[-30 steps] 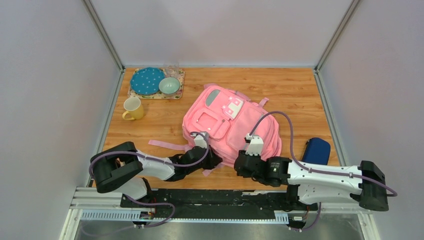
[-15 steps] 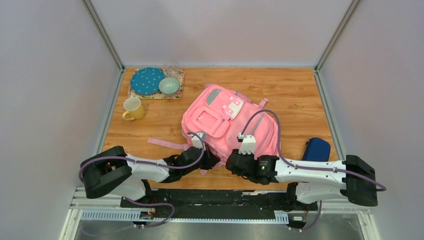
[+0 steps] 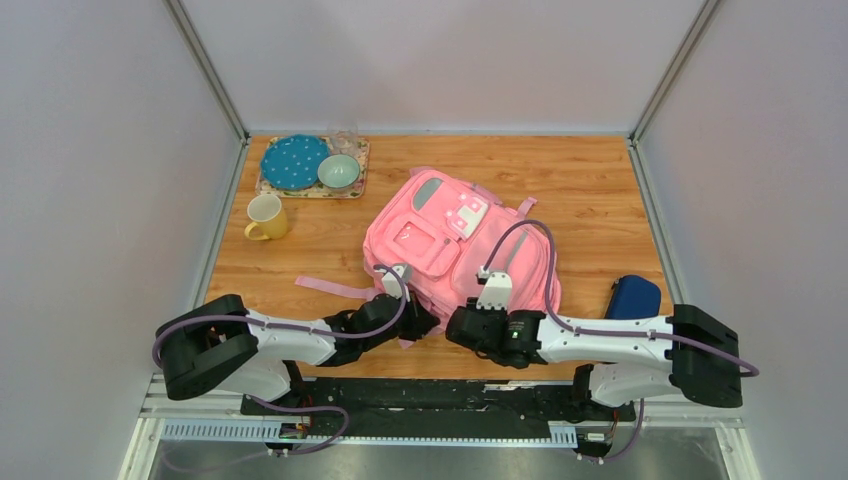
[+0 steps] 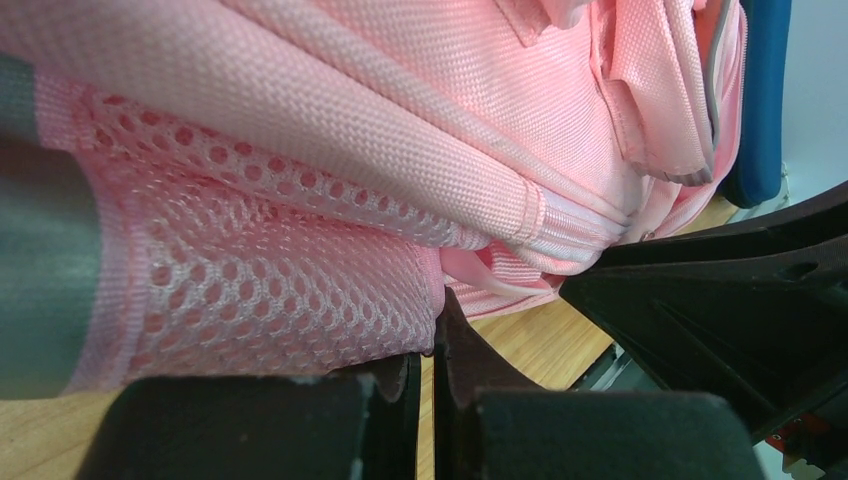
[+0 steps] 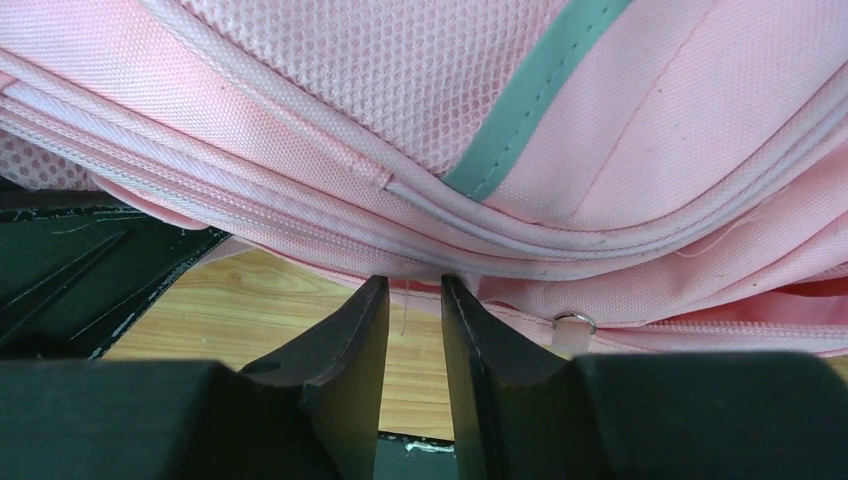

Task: Pack the student bag
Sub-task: Zip the student bag at the center of the board.

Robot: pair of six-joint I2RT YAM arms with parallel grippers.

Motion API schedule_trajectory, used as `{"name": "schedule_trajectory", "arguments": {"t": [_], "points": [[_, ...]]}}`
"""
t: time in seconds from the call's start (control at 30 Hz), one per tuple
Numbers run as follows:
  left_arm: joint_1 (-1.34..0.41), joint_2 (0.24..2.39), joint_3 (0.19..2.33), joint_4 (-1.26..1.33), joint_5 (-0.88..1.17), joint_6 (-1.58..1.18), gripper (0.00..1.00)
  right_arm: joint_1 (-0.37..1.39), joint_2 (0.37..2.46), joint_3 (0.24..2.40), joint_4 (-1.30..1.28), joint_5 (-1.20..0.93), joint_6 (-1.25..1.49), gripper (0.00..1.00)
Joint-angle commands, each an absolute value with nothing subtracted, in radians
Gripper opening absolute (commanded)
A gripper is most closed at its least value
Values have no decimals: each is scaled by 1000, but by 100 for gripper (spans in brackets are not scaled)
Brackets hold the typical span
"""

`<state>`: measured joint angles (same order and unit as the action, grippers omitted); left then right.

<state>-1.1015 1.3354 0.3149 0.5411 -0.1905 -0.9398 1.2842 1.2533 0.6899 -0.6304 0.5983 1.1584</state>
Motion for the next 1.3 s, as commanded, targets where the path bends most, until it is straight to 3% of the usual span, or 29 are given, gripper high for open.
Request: {"name": "schedule_trajectory", "arguments": {"t": [0.0,0.27,0.4,0.57,0.87,1.27], "points": [[-1114,1289,324,600,-127,-923,0,1298,1250,701,-660,684,1249,32],[-1131,1279,333,646,-49,-919,0,1315,1261,700,-747,811,1368,49],[-1144,1270,325,646,-8,-902,0,1298,1201,680,-738,871,1345,47],[-1160,1285,302,672,37,-897,0,1221,1114,638,-645,862,1233,31],[-1183,1367,307,739,106,-890,0,1152,1114,620,-529,822,1121,24],[-1183,1447,353,762,118,-867,0,1235,873,538,-621,664,1137,34]]}}
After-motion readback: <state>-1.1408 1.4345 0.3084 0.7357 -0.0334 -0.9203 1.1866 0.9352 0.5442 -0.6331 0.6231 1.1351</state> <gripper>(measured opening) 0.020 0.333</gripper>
